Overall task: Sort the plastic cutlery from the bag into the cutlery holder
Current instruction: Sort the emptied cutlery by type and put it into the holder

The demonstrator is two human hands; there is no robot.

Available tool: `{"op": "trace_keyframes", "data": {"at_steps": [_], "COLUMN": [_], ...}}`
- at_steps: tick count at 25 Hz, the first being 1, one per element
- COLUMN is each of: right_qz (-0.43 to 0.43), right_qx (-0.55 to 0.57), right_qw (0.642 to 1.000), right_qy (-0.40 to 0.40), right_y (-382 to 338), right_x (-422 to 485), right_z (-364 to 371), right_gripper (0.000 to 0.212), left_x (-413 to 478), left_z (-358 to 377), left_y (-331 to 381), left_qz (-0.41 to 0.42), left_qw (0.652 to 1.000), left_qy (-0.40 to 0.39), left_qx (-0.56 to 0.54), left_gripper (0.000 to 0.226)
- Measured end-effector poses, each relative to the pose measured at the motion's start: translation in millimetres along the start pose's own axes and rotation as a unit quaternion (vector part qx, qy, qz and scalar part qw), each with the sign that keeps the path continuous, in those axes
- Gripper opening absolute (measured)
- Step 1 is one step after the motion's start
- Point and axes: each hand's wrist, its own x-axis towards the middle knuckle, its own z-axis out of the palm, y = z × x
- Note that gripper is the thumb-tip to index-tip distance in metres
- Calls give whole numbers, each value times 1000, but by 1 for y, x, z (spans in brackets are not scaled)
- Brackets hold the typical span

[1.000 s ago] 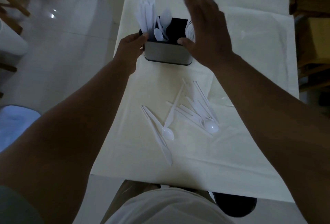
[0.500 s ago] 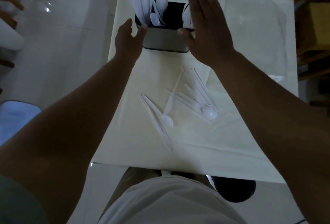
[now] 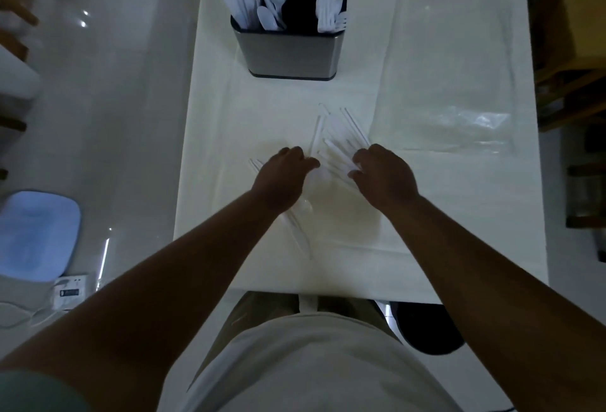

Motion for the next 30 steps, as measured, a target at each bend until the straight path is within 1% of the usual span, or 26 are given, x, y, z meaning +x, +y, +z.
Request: {"op": "trace_keyframes", "data": {"at_steps": [2, 5, 6, 8, 10, 12, 13, 15, 16, 19, 21, 25, 26, 27, 30], "right_qz": [-1, 25, 37, 53, 56, 34, 25, 21, 14, -15, -29, -96, -97, -90, -33], "right_qx": [1, 16, 33, 106, 175, 194, 201, 235, 227, 114, 46, -78, -81, -61, 39], "right_qw": [1000, 999, 999, 993, 983, 980, 977, 970, 972, 992, 997, 982, 980, 981, 990], "right_qy": [7, 21, 21, 13, 11, 43, 59, 53, 50, 52, 51, 140, 155, 158, 131], "right_y": [-3, -4, -3, 1, 3, 5, 8, 10, 11, 8, 2, 3, 8, 14, 36], "right_x": [-2, 0, 0, -2, -5, -5, -4, -1, 0, -1, -2, -5, -4, -3, 4], "right_z": [3, -3, -7, -15, -23, -31, -34, -41, -43, -43, -40, -20, -17, -15, -19], "right_gripper": [20, 15, 12, 7, 19, 34, 37, 39, 38, 24, 15, 33, 33, 31, 24], "left_x": [2, 7, 8, 12, 15, 18, 20, 19, 16, 0, -13, -23, -22, -20, -14], "left_z": [-2, -7, -9, -11, -15, -20, -24, -34, -39, -46, -47, -37, -34, -32, -33], "left_y": [0, -5, -6, -10, -10, -8, -7, -6, -7, -23, -35, -43, -43, -42, -38], "left_qz": [6, 26, 39, 84, 150, 193, 195, 162, 140, 112, 106, 131, 137, 138, 144], "left_qw": [1000, 999, 998, 995, 985, 975, 974, 979, 984, 992, 994, 981, 978, 976, 975], "left_qy": [-28, -27, -25, -21, -7, 26, 45, 53, 45, 22, -22, -113, -124, -131, -126], "left_qx": [7, 28, 34, 58, 89, 105, 109, 109, 101, 53, 35, 85, 97, 103, 113], "left_gripper": [41, 28, 22, 19, 20, 16, 13, 21, 22, 28, 29, 21, 19, 18, 14]}}
